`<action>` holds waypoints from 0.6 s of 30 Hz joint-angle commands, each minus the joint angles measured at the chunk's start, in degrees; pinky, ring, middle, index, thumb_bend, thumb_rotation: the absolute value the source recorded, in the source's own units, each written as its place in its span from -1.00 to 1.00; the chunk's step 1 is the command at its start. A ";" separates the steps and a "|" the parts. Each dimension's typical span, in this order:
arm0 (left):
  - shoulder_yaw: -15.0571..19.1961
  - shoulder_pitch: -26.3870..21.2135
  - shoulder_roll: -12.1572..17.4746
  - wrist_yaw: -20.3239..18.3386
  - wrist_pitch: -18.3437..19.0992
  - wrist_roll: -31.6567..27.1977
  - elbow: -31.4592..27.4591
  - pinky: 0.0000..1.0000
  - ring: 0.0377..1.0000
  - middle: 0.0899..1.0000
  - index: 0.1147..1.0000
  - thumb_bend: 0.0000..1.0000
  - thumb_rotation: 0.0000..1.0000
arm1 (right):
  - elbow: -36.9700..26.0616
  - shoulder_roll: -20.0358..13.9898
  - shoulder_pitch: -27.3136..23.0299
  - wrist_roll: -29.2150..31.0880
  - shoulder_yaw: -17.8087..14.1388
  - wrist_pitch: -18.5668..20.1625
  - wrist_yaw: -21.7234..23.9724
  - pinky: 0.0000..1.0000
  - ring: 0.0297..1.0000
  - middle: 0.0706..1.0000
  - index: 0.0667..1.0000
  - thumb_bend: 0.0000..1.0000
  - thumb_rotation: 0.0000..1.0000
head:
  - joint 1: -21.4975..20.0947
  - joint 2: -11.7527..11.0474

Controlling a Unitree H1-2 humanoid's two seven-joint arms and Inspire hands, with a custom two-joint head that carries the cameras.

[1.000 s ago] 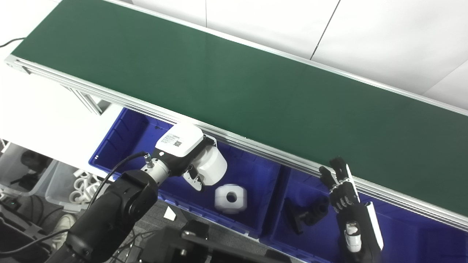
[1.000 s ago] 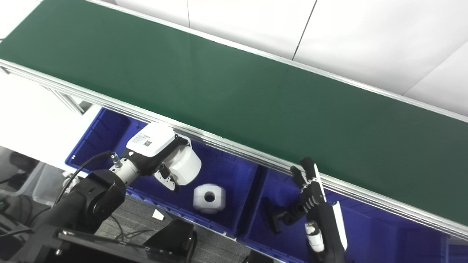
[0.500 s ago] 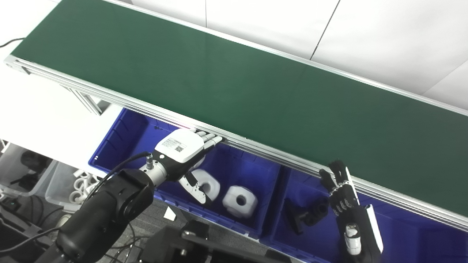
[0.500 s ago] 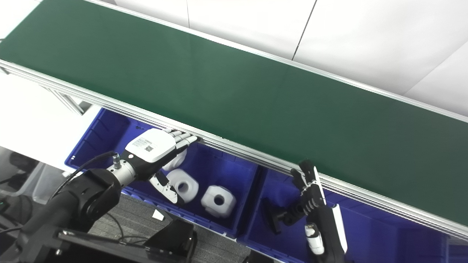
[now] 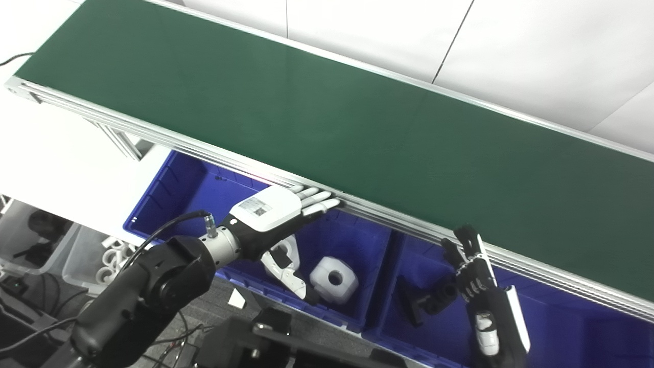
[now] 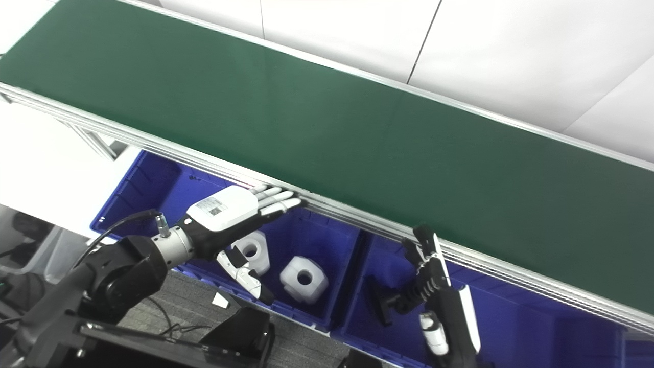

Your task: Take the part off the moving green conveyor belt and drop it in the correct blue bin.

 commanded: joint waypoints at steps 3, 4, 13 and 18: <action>-1.40 -1.84 -4.62 4.25 -6.28 -9.37 -3.02 1.00 1.00 1.00 1.00 1.00 0.53 | 0.78 2.50 -0.58 -2.00 0.85 -4.45 -0.60 0.81 0.85 0.95 1.00 0.75 0.86 | -5.32 -1.28; -1.72 -2.08 -5.63 5.01 -7.66 -10.38 -2.56 1.00 1.00 1.00 1.00 1.00 0.57 | 1.43 3.12 -0.75 -2.49 1.13 -4.86 -0.73 0.80 0.85 0.95 1.00 0.74 0.85 | -6.44 -1.68; -2.46 -3.51 -7.08 12.54 -18.15 -11.94 8.43 1.00 1.00 1.00 1.00 1.00 0.70 | 8.54 8.21 -1.59 -5.67 3.02 -8.21 -2.77 0.81 0.88 0.99 1.00 0.76 0.78 | -15.08 -7.59; -10.26 -5.05 0.23 24.32 -18.41 -9.18 16.19 1.00 1.00 1.00 1.00 0.97 0.71 | 11.98 9.28 -1.85 -6.90 3.24 -10.08 -4.04 0.91 0.90 0.97 1.00 0.75 0.76 | -17.33 -10.64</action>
